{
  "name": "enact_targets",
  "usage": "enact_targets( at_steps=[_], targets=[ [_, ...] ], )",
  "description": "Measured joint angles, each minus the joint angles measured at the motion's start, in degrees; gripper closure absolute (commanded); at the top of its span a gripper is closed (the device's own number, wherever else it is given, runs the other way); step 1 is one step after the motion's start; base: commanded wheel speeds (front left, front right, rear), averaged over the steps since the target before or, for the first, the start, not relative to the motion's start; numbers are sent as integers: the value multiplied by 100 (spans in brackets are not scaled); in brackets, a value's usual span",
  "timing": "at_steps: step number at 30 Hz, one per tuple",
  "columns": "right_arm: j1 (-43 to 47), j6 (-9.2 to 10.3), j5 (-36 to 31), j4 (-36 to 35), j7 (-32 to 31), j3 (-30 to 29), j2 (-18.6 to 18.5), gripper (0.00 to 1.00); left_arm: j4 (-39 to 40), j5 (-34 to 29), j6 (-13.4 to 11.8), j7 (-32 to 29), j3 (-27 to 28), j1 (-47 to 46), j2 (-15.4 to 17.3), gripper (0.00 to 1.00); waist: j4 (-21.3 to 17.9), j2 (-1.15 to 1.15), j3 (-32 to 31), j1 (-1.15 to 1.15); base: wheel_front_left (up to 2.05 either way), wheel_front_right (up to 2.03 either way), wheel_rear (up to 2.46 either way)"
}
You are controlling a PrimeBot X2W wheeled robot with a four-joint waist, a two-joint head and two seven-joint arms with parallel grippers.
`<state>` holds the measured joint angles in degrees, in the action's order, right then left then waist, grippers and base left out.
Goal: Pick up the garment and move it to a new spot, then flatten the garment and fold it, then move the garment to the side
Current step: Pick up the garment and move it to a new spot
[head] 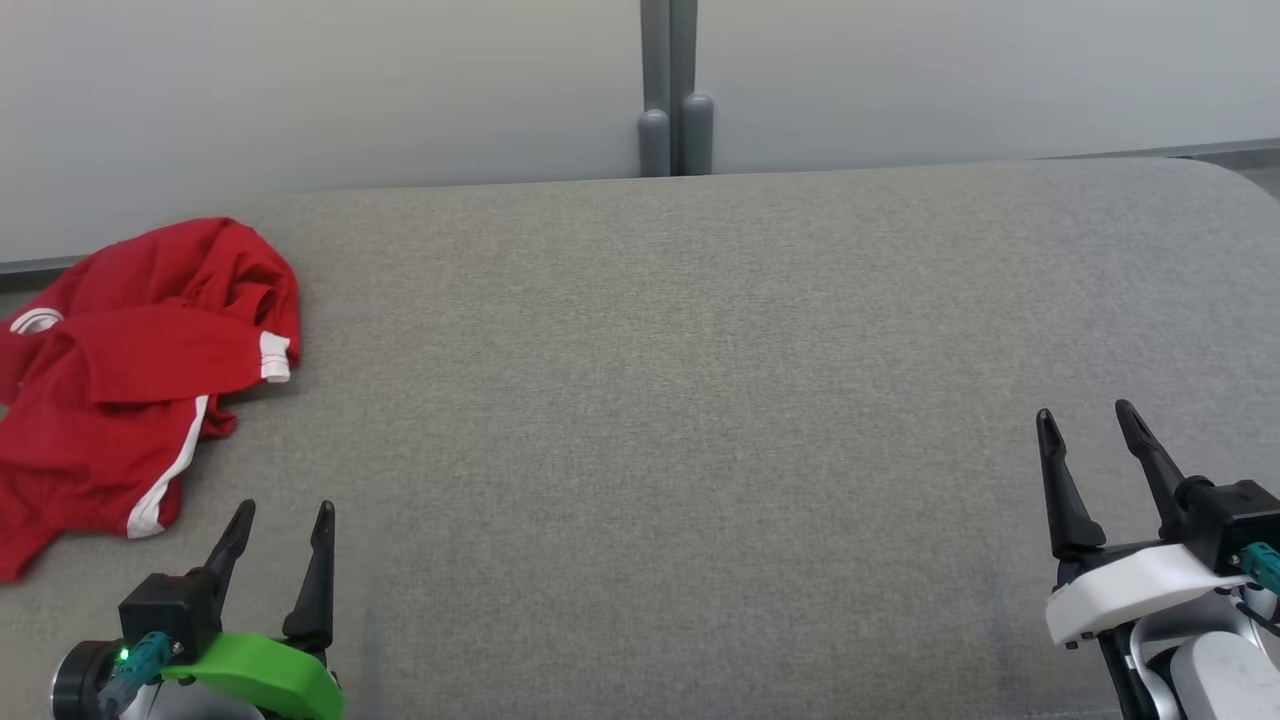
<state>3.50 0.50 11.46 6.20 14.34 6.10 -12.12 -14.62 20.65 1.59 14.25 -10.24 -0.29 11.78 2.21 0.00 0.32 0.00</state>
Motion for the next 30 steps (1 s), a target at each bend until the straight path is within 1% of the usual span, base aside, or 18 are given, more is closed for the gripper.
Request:
enact_targets(
  at_steps=[8,16,18,19,22,30],
  targets=[
    [-2,-152,-99,1,0,126,53,0,-57,0,-7,0,179,1,-8,0,516,0,-12,0,0,0,0],
    [-6,-221,-147,19,0,189,131,0,-142,1,-8,0,342,25,-7,0,1097,0,-37,0,0,0,0],
    [-8,-253,-171,37,0,236,141,0,-140,3,-9,0,455,34,3,0,1274,0,-45,0,0,0,0],
    [-21,-299,-197,54,0,276,152,0,-129,18,-9,0,522,41,10,0,1362,0,-44,0,0,0,0],
    [-71,-302,-198,90,0,304,171,0,-116,19,-9,0,581,67,11,0,1425,0,-34,0,0,0,0],
    [-77,-347,-240,116,0,300,174,0,-60,45,-9,0,655,91,4,0,1417,0,59,0,0,0,0]
  ],
)
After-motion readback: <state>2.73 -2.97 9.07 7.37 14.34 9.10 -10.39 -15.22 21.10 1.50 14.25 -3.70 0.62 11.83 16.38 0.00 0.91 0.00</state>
